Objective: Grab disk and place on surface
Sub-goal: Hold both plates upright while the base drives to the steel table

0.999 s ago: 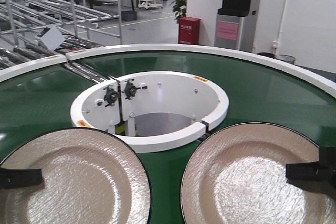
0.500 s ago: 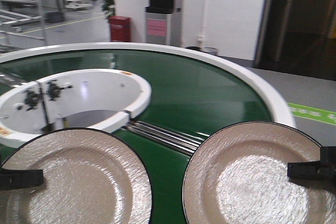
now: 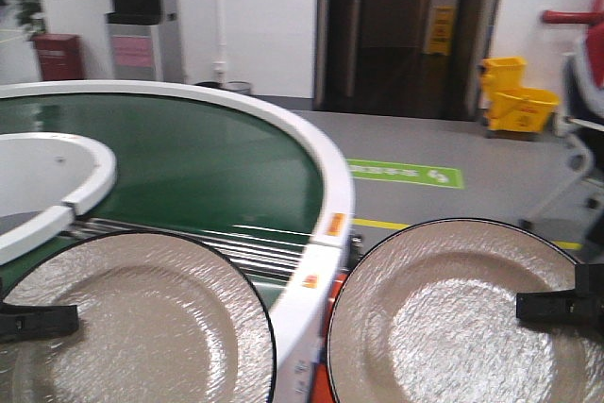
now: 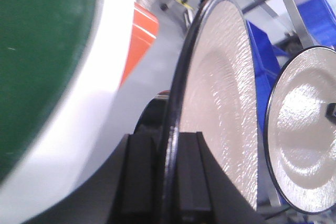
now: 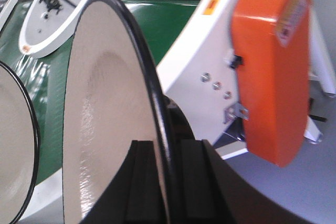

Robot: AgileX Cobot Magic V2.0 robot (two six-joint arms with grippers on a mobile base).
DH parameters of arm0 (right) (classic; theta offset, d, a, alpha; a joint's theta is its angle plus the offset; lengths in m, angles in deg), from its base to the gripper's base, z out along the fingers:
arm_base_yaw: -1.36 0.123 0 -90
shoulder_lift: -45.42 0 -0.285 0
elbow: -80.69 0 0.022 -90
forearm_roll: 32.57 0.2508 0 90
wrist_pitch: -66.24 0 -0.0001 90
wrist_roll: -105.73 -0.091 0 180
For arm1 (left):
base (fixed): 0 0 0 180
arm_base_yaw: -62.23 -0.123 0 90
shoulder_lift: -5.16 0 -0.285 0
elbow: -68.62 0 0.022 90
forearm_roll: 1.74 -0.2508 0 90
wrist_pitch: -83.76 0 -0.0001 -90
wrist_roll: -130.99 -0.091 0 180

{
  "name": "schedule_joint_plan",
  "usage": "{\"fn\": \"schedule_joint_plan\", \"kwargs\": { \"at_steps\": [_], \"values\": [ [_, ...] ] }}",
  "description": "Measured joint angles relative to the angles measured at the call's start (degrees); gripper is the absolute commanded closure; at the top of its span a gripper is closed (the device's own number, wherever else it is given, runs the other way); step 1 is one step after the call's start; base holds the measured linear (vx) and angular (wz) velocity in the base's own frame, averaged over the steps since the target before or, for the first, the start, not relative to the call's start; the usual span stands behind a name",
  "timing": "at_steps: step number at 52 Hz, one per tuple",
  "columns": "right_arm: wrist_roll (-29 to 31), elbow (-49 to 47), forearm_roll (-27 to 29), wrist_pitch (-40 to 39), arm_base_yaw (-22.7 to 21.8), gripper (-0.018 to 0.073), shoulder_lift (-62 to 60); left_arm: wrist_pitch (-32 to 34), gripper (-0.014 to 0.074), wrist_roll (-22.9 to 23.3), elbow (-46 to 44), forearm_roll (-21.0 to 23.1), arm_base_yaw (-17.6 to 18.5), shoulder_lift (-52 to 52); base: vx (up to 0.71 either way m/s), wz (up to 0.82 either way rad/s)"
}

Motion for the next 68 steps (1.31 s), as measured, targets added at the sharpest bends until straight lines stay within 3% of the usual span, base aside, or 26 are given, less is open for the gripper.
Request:
{"fn": "schedule_joint_plan", "kwargs": {
  "at_steps": [36, 68],
  "values": [
    [0.0, 0.0, 0.0, 0.1, 0.0, 0.0568, 0.0, 0.0, 0.0598, 0.0, 0.0, 0.0, 0.0, 0.0, -0.1, -0.62],
    [0.1, 0.0, -0.4, 1.8, 0.0, 0.0568, -3.1, -0.1, 0.0598, 0.0, 0.0, 0.0, 0.0, 0.0, 0.09, -0.45]
  ]
}}
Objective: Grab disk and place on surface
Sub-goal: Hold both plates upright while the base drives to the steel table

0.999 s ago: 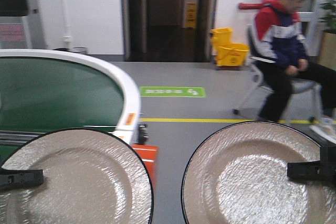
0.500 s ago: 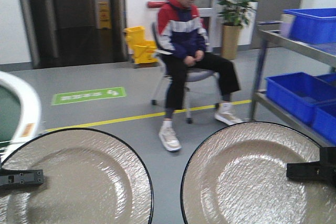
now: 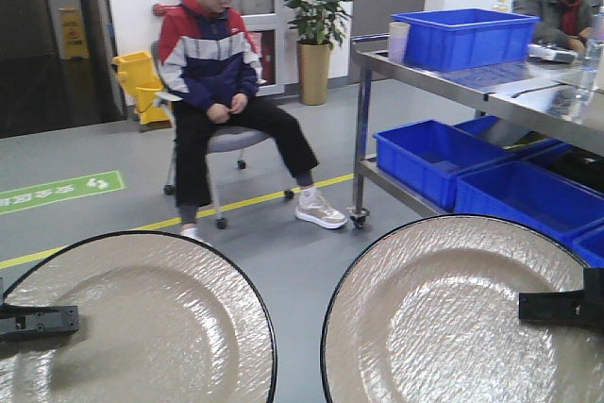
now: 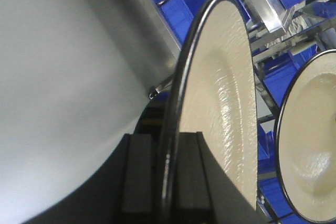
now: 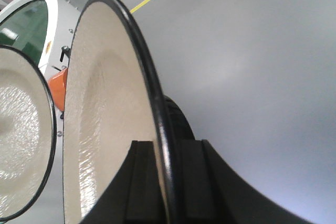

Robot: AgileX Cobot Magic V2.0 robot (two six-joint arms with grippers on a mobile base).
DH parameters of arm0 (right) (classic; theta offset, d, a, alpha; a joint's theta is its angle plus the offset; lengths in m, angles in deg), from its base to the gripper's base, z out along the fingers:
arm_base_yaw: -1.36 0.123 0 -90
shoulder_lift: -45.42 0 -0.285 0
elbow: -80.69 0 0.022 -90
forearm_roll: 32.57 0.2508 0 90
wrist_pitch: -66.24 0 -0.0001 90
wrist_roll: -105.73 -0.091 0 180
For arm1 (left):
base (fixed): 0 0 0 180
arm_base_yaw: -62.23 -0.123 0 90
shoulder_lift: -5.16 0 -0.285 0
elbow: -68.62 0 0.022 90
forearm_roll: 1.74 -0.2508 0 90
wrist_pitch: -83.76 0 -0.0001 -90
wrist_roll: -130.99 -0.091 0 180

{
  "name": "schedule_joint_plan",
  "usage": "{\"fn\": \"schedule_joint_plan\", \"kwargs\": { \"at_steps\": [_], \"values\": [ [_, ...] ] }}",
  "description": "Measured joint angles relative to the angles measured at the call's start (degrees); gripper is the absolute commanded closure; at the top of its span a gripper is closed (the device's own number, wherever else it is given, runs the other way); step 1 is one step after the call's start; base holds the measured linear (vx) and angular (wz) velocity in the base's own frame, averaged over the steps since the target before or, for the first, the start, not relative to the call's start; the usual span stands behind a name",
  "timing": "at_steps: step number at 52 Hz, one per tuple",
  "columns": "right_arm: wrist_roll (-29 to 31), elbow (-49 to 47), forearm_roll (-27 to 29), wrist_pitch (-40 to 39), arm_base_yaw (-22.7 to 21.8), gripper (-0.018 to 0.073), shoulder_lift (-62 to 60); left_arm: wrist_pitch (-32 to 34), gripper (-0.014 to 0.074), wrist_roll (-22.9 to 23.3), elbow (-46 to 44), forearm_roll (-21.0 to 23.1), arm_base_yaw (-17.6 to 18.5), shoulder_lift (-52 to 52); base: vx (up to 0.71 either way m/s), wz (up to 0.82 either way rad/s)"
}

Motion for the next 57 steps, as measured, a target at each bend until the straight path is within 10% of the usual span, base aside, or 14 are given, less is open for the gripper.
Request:
{"fn": "schedule_joint_plan", "kwargs": {
  "at_steps": [57],
  "values": [
    [0.0, 0.0, 0.0, 0.9, 0.0, 0.0568, -3.3, -0.2, 0.0598, 0.0, 0.0, 0.0, 0.0, 0.0, 0.29, -0.02]
  ]
}}
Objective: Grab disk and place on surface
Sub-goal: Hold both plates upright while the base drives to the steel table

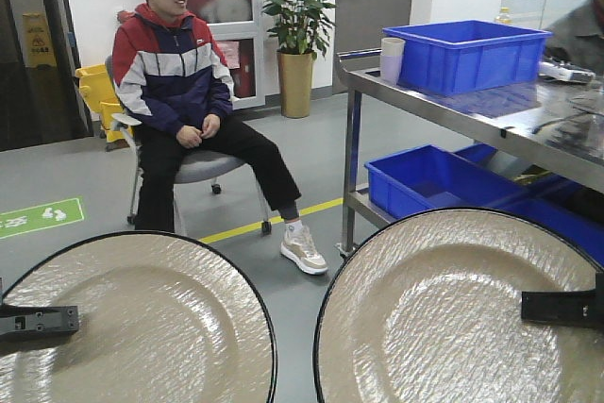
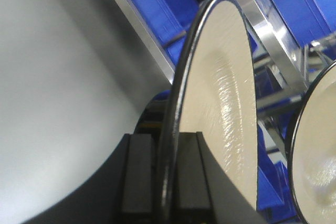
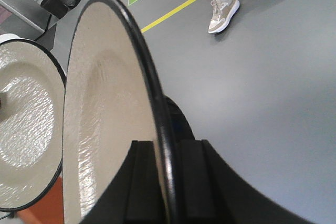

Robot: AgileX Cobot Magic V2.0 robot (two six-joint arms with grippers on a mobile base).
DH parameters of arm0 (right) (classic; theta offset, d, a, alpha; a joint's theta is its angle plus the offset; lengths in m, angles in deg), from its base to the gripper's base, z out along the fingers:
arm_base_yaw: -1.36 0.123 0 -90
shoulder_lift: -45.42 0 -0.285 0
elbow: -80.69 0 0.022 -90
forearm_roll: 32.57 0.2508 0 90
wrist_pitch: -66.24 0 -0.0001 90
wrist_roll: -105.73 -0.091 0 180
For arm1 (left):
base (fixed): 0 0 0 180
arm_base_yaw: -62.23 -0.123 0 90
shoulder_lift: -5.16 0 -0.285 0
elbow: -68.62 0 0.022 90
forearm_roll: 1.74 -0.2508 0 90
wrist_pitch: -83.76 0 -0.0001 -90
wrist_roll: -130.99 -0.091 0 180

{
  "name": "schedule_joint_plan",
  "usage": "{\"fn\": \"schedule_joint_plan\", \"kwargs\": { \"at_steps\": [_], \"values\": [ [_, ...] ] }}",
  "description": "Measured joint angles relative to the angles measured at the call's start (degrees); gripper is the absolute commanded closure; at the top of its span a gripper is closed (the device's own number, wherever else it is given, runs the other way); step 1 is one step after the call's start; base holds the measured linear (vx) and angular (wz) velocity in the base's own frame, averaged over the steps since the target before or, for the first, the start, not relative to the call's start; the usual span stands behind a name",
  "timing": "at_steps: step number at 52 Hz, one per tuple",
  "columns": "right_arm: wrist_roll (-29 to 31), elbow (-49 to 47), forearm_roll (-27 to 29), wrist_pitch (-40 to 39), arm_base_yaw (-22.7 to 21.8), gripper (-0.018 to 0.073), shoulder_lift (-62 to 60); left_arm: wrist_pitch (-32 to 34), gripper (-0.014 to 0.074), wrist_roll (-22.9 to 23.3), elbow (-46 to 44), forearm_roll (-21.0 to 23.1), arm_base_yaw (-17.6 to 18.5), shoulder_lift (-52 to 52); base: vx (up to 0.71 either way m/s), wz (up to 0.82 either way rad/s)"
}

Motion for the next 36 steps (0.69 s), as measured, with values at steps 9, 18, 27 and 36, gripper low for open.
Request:
{"fn": "schedule_joint_plan", "kwargs": {
  "at_steps": [9, 18, 27, 36],
  "values": [
    [0.0, 0.0, 0.0, 0.0, 0.0, 0.0568, 0.0, 0.0, 0.0598, 0.0, 0.0, 0.0, 0.0, 0.0, 0.44, 0.02],
    [0.0, 0.0, 0.0, 0.0, 0.0, 0.0568, 0.0, 0.0, 0.0598, 0.0, 0.0, 0.0, 0.0, 0.0, 0.46, -0.05],
    [0.0, 0.0, 0.0, 0.0, 0.0, 0.0568, 0.0, 0.0, 0.0598, 0.0, 0.0, 0.0, 0.0, 0.0, 0.47, -0.1],
    [0.0, 0.0, 0.0, 0.0, 0.0, 0.0568, 0.0, 0.0, 0.0598, 0.0, 0.0, 0.0, 0.0, 0.0, 0.48, -0.14]
  ]
}}
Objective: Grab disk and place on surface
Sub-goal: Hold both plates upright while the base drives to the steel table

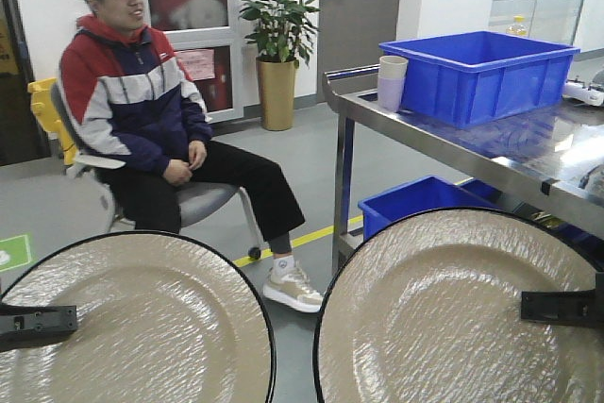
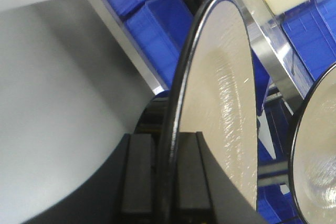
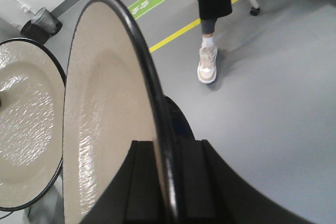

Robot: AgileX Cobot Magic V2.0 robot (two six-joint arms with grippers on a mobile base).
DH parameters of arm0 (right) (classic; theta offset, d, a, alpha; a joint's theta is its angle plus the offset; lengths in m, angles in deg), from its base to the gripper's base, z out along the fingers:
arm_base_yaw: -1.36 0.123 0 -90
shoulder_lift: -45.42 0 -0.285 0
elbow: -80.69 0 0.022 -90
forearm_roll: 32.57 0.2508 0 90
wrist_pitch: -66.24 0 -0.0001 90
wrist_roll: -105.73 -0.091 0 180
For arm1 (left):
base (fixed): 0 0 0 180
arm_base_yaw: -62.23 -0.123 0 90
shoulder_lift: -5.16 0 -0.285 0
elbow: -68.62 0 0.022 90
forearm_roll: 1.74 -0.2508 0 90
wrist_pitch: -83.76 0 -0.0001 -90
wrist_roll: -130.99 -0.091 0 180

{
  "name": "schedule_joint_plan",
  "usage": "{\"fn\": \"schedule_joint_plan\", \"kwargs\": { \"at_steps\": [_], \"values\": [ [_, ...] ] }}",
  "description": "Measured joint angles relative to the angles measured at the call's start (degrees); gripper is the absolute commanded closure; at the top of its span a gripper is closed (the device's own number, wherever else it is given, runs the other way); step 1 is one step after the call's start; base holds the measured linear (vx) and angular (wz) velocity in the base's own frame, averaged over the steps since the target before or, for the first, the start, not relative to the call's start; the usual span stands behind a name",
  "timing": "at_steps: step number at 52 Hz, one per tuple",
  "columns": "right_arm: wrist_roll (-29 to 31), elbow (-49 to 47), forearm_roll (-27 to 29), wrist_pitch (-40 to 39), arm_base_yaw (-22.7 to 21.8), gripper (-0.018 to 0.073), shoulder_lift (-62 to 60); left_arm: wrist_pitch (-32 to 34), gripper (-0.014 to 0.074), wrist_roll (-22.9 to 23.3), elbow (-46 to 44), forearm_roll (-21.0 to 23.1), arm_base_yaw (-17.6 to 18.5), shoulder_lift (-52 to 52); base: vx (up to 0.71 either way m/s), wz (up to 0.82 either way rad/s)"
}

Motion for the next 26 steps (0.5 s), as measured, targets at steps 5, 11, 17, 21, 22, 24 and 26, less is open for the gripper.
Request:
{"fn": "schedule_joint_plan", "kwargs": {
  "at_steps": [5, 11, 17, 21, 22, 24, 26],
  "values": [
    [0.0, 0.0, 0.0, 0.0, 0.0, 0.0568, 0.0, 0.0, 0.0598, 0.0, 0.0, 0.0, 0.0, 0.0, 0.48, -0.17],
    [0.0, 0.0, 0.0, 0.0, 0.0, 0.0568, 0.0, 0.0, 0.0598, 0.0, 0.0, 0.0, 0.0, 0.0, 0.49, -0.19],
    [0.0, 0.0, 0.0, 0.0, 0.0, 0.0568, 0.0, 0.0, 0.0598, 0.0, 0.0, 0.0, 0.0, 0.0, 0.49, -0.23],
    [0.0, 0.0, 0.0, 0.0, 0.0, 0.0568, 0.0, 0.0, 0.0598, 0.0, 0.0, 0.0, 0.0, 0.0, 0.48, -0.29],
    [0.0, 0.0, 0.0, 0.0, 0.0, 0.0568, 0.0, 0.0, 0.0598, 0.0, 0.0, 0.0, 0.0, 0.0, 0.47, -0.32],
    [0.0, 0.0, 0.0, 0.0, 0.0, 0.0568, 0.0, 0.0, 0.0598, 0.0, 0.0, 0.0, 0.0, 0.0, 0.47, -0.33],
    [0.0, 0.0, 0.0, 0.0, 0.0, 0.0568, 0.0, 0.0, 0.0598, 0.0, 0.0, 0.0, 0.0, 0.0, 0.46, -0.35]
  ]
}}
